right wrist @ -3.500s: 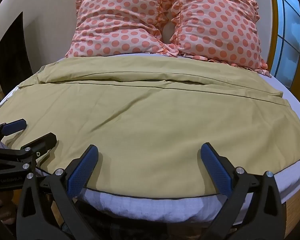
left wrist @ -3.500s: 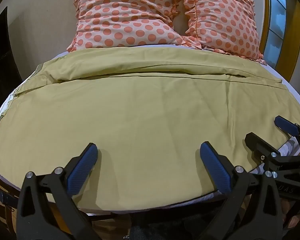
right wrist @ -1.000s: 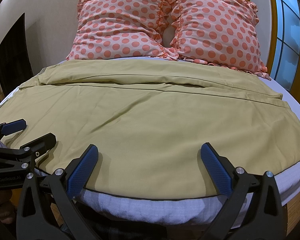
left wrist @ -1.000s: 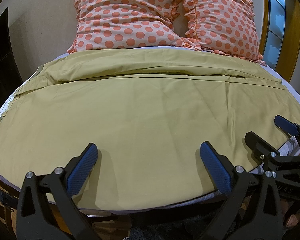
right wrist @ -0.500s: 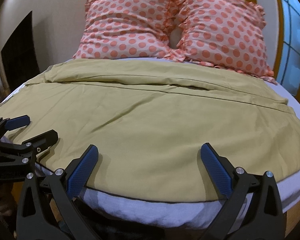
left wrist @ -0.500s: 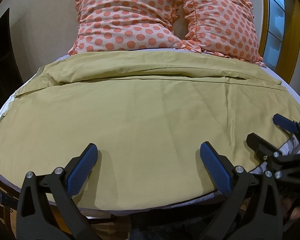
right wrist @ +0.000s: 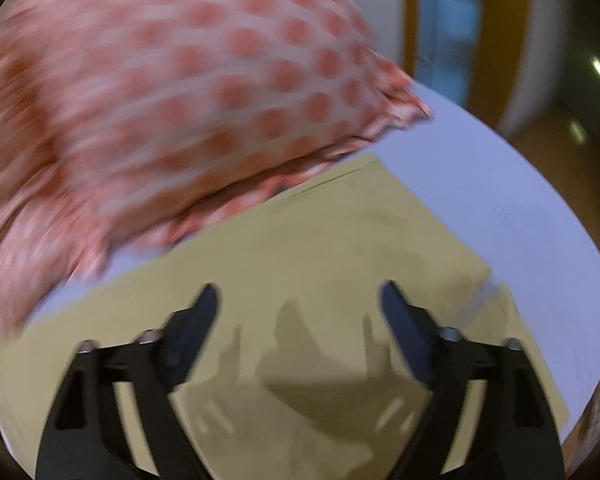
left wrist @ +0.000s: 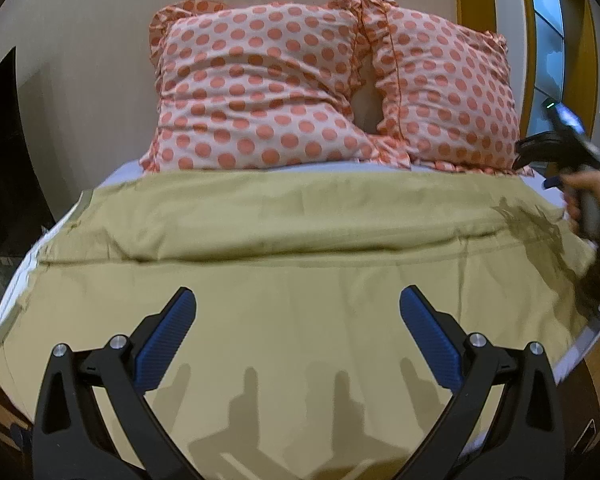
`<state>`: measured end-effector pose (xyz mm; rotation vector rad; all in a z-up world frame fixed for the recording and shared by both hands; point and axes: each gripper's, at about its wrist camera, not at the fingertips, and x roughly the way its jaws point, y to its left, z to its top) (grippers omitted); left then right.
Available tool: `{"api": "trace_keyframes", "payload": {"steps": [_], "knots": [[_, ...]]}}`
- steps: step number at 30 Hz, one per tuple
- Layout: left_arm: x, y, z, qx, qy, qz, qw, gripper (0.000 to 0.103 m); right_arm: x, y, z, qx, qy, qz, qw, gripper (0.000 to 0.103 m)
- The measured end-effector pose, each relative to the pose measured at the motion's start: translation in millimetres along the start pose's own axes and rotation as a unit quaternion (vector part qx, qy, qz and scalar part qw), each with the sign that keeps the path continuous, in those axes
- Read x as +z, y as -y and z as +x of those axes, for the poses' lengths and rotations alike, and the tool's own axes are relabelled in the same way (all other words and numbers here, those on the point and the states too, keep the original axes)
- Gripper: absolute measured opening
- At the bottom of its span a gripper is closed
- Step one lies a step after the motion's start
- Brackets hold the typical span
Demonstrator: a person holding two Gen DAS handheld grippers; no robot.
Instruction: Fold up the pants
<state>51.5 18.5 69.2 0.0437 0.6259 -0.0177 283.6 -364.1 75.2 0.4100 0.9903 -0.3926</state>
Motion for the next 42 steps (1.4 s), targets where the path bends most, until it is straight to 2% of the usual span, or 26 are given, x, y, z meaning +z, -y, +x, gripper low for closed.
{"api": "trace_keyframes", "payload": {"steps": [3,8,9,11,12,14,16,18,22,24,27,28,30,32,35,38,40,42], "knots": [[9.9,-4.6,5.9,0.001,0.007,-0.003,1.0000,0.101,42.8,-5.3,46.0,-0.032,-0.022,0.052,0.998,0.069],[15.2,-14.3,19.2,0.006,0.008,-0.009,0.9999,0.101,74.9,1.1,88.9,-0.073,-0.018,0.094,0.993,0.069],[13.8,-15.4,20.8,0.008,0.007,-0.009,0.9999,0.101,77.3,1.6,97.5,-0.085,-0.020,0.095,0.992,0.067],[12.8,-18.0,26.6,0.011,0.001,-0.010,0.9999,0.101,75.9,-0.8,104.9,-0.117,0.011,0.062,0.991,0.060],[11.9,-19.8,28.4,0.011,-0.001,-0.012,0.9999,0.101,73.6,0.6,106.1,-0.113,0.022,0.050,0.992,0.059],[10.7,-23.3,32.1,0.008,-0.003,-0.019,0.9998,0.101,65.3,11.0,104.7,-0.091,0.042,0.028,0.995,0.048],[9.6,-25.9,33.5,0.006,-0.003,-0.026,0.9996,0.101,56.0,29.4,100.5,-0.064,0.057,0.022,0.996,0.021],[9.2,-28.3,34.3,0.002,-0.003,-0.036,0.9993,0.101,53.9,48.4,101.5,-0.024,0.067,0.036,0.997,0.013],[7.5,-34.0,29.6,0.004,-0.006,-0.058,0.9983,0.101,51.6,94.1,106.3,0.066,0.064,0.096,0.991,0.004],[5.7,-40.4,20.5,0.002,-0.001,-0.073,0.9973,0.101,55.8,104.8,102.6,0.102,0.074,0.118,0.985,0.004],[2.0,-53.3,4.8,-0.001,0.014,-0.096,0.9953,0.101,36.7,142.4,64.9,0.187,0.108,0.131,0.968,0.004],[1.2,-57.4,1.1,-0.001,0.019,-0.102,0.9946,0.101,26.6,143.3,46.2,0.208,0.114,0.135,0.962,0.004],[-0.3,-66.3,-5.8,0.000,0.024,-0.114,0.9932,0.101,-15.9,172.1,7.6,0.255,0.127,0.140,0.948,0.004],[0.2,-77.3,-12.7,0.003,0.031,-0.126,0.9915,0.101,-57.4,183.7,-26.9,0.275,0.128,0.146,0.942,0.004],[5.8,-91.5,-17.5,0.000,0.038,-0.139,0.9896,0.101,-122.4,191.6,-59.4,0.272,0.094,0.163,0.944,0.004],[15.3,-109.4,-13.7,-0.009,0.035,-0.153,0.9875,0.101,-147.2,203.1,-31.6,0.292,0.010,0.209,0.933,0.010],[22.5,-123.2,-7.7,-0.022,0.023,-0.166,0.9856,0.101,-157.7,204.5,-30.2,0.292,-0.016,0.221,0.930,0.025],[26.7,-133.3,-3.5,-0.035,0.020,-0.178,0.9833,0.101,-162.3,199.4,-32.1,0.293,-0.012,0.213,0.932,0.037]]}}
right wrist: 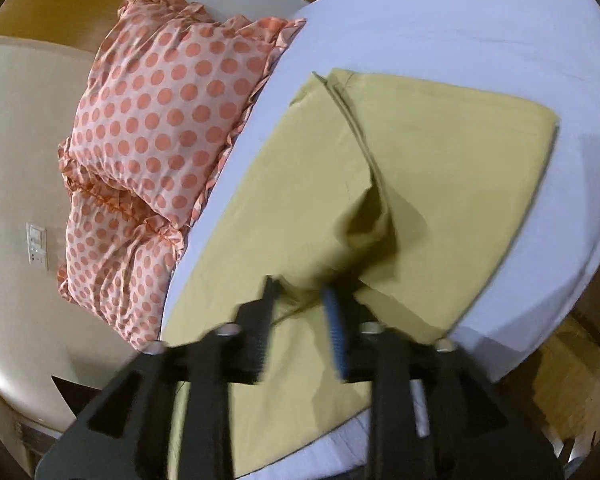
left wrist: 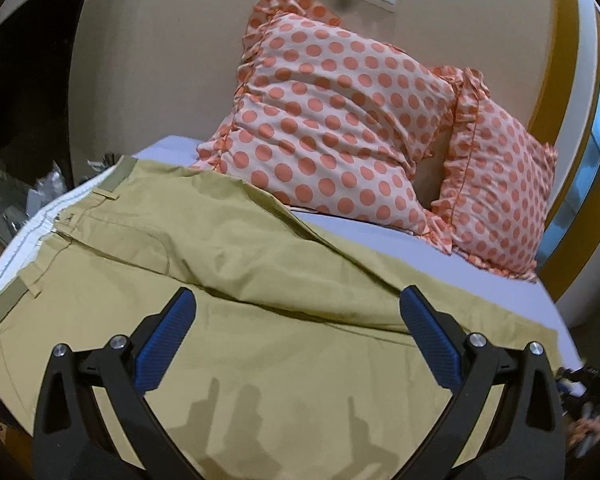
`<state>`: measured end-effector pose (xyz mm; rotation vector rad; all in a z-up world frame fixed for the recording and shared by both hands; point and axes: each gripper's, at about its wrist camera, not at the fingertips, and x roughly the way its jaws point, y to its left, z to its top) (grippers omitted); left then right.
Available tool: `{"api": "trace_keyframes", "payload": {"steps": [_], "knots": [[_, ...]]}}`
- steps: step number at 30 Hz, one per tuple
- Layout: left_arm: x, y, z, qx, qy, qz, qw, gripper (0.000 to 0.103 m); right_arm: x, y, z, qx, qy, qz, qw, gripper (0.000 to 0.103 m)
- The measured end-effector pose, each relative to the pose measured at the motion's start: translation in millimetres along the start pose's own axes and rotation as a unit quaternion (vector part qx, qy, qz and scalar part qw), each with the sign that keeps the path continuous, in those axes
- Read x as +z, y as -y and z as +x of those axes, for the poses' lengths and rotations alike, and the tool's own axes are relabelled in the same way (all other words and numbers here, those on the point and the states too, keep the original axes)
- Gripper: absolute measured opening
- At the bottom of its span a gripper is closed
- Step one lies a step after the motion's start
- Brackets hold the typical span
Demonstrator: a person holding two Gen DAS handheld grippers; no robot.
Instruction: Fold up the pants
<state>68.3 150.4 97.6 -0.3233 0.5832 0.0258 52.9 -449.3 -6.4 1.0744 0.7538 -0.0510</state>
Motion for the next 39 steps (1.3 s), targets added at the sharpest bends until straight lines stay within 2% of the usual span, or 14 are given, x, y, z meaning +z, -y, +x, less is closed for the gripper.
{"api": "trace_keyframes", "payload": {"steps": [5,6,7,11,17,20,21,22,23,25,27,32,36,39], "knots": [[23.3,-25.2,25.3,-0.033,-0.020,-0.048,0.9981,0.101,2.8,-9.6,10.5,-0.008,0.029,-0.022,0.999,0.036],[26.6,-28.0,30.6,-0.036,-0.024,-0.055,0.9975,0.101,5.6,-10.2,13.5,-0.004,0.035,-0.027,0.999,0.009],[32.8,-32.2,40.8,-0.037,-0.033,-0.068,0.9965,0.101,9.0,-9.4,15.9,-0.003,0.048,-0.033,0.998,0.002],[52.7,-41.0,82.6,-0.033,-0.074,-0.099,0.9918,0.100,19.9,-5.0,-1.5,0.031,0.096,-0.023,0.995,0.002],[75.7,-41.3,160.3,0.004,-0.149,-0.118,0.9818,0.085,30.9,-14.7,-15.0,0.047,0.119,-0.042,0.991,0.002],[77.8,-52.4,190.1,0.040,-0.178,-0.147,0.9723,0.067,31.1,-14.4,-13.5,0.048,0.120,-0.043,0.991,0.002],[77.1,-58.3,194.8,0.041,-0.182,-0.158,0.9697,0.051,30.4,-14.1,-13.9,0.047,0.121,-0.042,0.991,0.002],[73.7,-66.8,202.2,0.038,-0.189,-0.180,0.9646,0.022,31.1,-14.8,-12.7,0.048,0.120,-0.041,0.991,0.002],[70.5,-73.0,204.3,0.028,-0.191,-0.191,0.9623,0.007,32.0,-15.3,-11.0,0.049,0.120,-0.041,0.991,0.002],[64.9,-78.7,194.5,0.016,-0.180,-0.202,0.9626,0.005,33.9,-16.6,-10.0,0.053,0.121,-0.039,0.990,0.002],[60.9,-73.7,166.3,0.016,-0.155,-0.175,0.9721,0.005,35.2,-18.2,-13.2,0.057,0.124,-0.039,0.990,0.002],[22.5,-70.7,37.6,-0.014,-0.091,-0.142,0.9856,0.005,31.6,-16.5,-45.9,0.060,0.151,-0.051,0.985,0.002],[-46.2,-73.6,-29.0,0.002,-0.096,-0.137,0.9858,0.005,20.3,-1.0,-59.1,0.039,0.147,-0.057,0.987,0.002],[-84.5,-83.9,-46.3,0.003,-0.108,-0.159,0.9813,0.005,14.4,12.6,-56.8,0.026,0.138,-0.048,0.989,0.002]]}}
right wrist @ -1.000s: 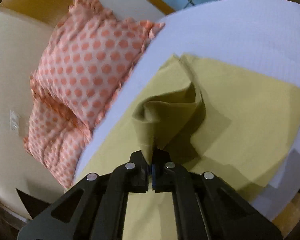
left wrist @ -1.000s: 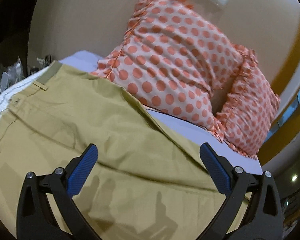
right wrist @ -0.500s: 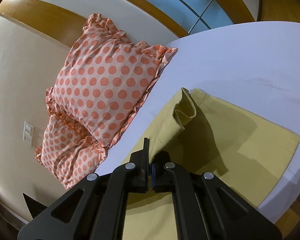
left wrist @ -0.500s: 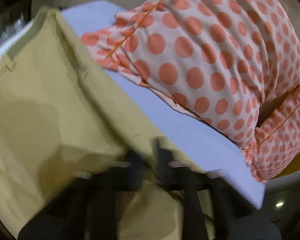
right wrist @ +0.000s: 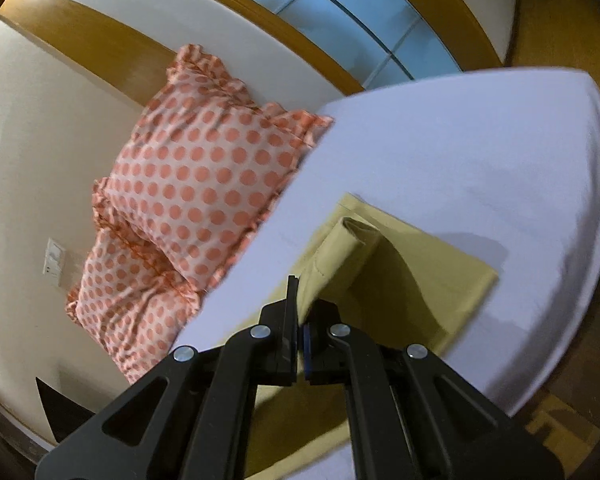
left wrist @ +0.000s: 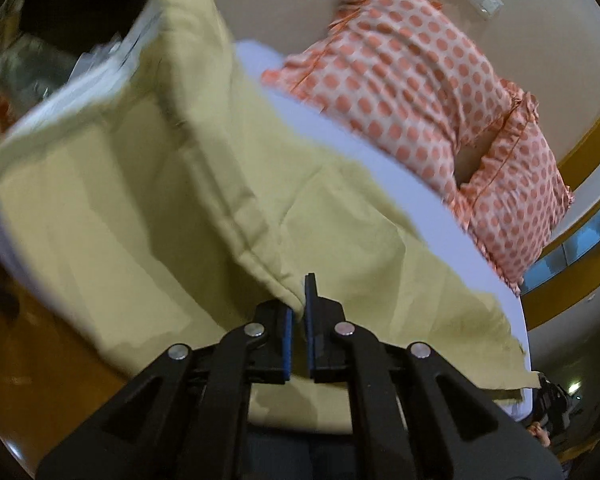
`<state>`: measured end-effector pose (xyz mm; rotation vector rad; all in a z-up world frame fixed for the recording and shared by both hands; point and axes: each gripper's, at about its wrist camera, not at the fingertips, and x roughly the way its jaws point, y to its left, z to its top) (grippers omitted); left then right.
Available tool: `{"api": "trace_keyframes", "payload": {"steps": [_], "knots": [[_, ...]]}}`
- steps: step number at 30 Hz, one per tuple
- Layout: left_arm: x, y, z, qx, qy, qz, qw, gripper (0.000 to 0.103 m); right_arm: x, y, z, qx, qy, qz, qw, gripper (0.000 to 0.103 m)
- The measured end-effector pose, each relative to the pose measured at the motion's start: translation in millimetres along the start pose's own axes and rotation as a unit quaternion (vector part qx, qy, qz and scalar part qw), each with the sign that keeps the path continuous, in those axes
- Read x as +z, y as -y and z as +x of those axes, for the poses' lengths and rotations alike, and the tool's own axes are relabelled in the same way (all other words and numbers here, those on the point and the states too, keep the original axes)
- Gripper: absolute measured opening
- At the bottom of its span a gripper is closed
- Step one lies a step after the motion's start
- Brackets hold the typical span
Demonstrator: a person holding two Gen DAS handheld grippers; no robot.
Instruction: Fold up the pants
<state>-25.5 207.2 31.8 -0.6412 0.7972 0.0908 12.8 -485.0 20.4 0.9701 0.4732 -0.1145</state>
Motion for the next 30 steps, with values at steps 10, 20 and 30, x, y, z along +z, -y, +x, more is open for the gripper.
{"api": "trace_keyframes", "payload": {"steps": [10,20,30], "knots": [[-46.0,-20.9,-17.2,-0.001,0.037,-0.002,0.9993,0.021,-9.2,17.0,-35.2,-0.074,0.046,-0.034,0.996,0.069],[-49.0,-53.5,-61.4,0.042,0.128,-0.039,0.9901,0.041,-25.4,27.1,-19.8,-0.109,0.058,-0.079,0.989,0.067],[-39.6,-76.3,-59.6,0.060,0.143,-0.063,0.9859,0.048,-39.3,24.2,-7.9,-0.051,0.074,-0.142,0.986,0.007]]}}
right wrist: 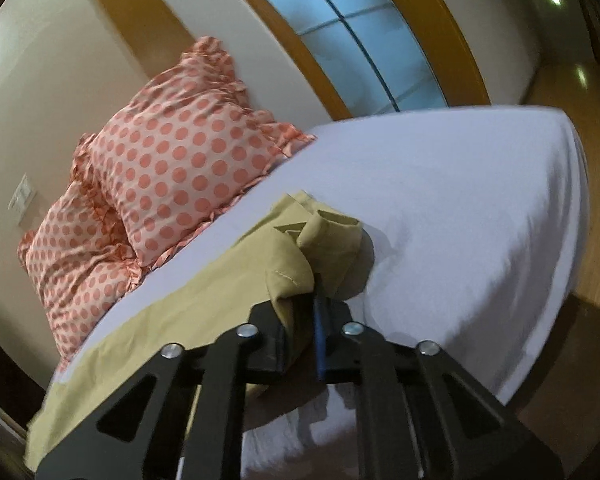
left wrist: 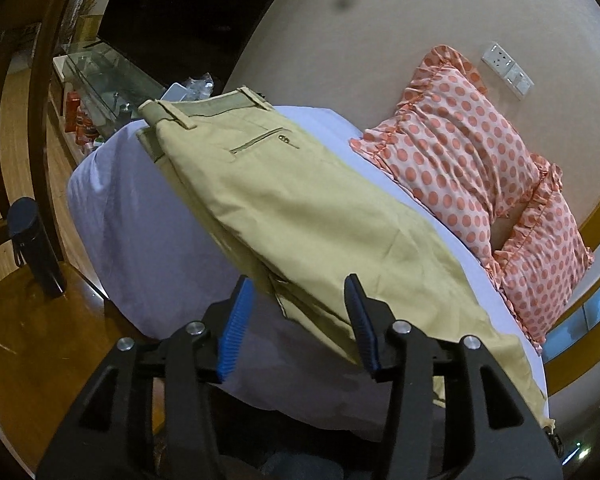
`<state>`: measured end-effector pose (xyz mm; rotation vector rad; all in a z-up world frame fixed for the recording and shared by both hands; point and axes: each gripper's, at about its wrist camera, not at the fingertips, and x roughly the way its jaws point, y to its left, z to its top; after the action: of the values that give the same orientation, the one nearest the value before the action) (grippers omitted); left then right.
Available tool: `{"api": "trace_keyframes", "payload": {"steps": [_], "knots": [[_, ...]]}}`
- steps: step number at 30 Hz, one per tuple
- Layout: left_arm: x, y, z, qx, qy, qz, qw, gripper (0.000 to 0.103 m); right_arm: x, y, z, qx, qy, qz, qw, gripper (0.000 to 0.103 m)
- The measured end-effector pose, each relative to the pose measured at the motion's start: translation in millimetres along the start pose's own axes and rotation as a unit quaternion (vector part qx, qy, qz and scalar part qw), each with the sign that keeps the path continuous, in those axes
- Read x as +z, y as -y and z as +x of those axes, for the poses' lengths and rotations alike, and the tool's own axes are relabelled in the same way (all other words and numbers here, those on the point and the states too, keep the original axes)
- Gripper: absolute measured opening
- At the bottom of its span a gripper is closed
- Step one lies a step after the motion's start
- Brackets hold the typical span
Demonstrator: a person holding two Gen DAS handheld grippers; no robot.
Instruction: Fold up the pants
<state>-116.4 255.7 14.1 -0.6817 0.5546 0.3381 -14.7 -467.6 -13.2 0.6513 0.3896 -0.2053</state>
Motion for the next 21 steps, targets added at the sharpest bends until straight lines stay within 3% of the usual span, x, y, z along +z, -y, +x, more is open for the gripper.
{"api": "trace_keyframes", "payload": {"steps": [5,9,12,14,15,16,18,19,20,21], "knots": [[2.1,-8.0,4.8,0.010,0.004,-0.010,0.9999,0.049,17.5,-49.6,2.8,0.075,0.006,-0.031,0.997,0.005],[4.2,-19.3,2.9,0.015,0.014,-0.023,0.9995,0.051,11.8,-146.7,10.1,0.190,-0.020,-0.100,0.977,0.005],[5.0,-24.1,1.7,0.019,0.017,-0.026,0.9993,0.053,-23.4,-237.8,18.9,0.297,-0.078,-0.155,0.939,0.005],[6.2,-26.6,0.7,0.015,0.019,-0.028,0.9993,0.054,-71.5,-303.6,24.6,0.367,-0.143,-0.195,0.898,0.005],[6.9,-28.6,0.3,0.013,0.019,-0.029,0.9993,0.057,-87.7,-320.3,26.4,0.382,-0.164,-0.206,0.886,0.005],[7.6,-30.1,0.5,0.011,0.019,-0.030,0.9993,0.060,-119.8,-348.2,30.9,0.399,-0.210,-0.233,0.862,0.006],[10.0,-31.7,2.4,0.001,0.015,-0.032,0.9994,0.062,-180.6,-387.9,39.0,0.389,-0.297,-0.300,0.819,0.011],[12.0,-34.2,3.4,-0.005,0.013,-0.036,0.9993,0.063,-199.6,-396.2,41.2,0.381,-0.325,-0.320,0.805,0.019],[13.6,-35.9,4.3,-0.009,0.012,-0.039,0.9991,0.064,-214.8,-401.1,42.2,0.368,-0.344,-0.336,0.796,0.023],[15.5,-38.0,5.2,-0.014,0.010,-0.042,0.9990,0.066,-221.9,-401.1,41.4,0.364,-0.349,-0.340,0.794,0.036]]}}
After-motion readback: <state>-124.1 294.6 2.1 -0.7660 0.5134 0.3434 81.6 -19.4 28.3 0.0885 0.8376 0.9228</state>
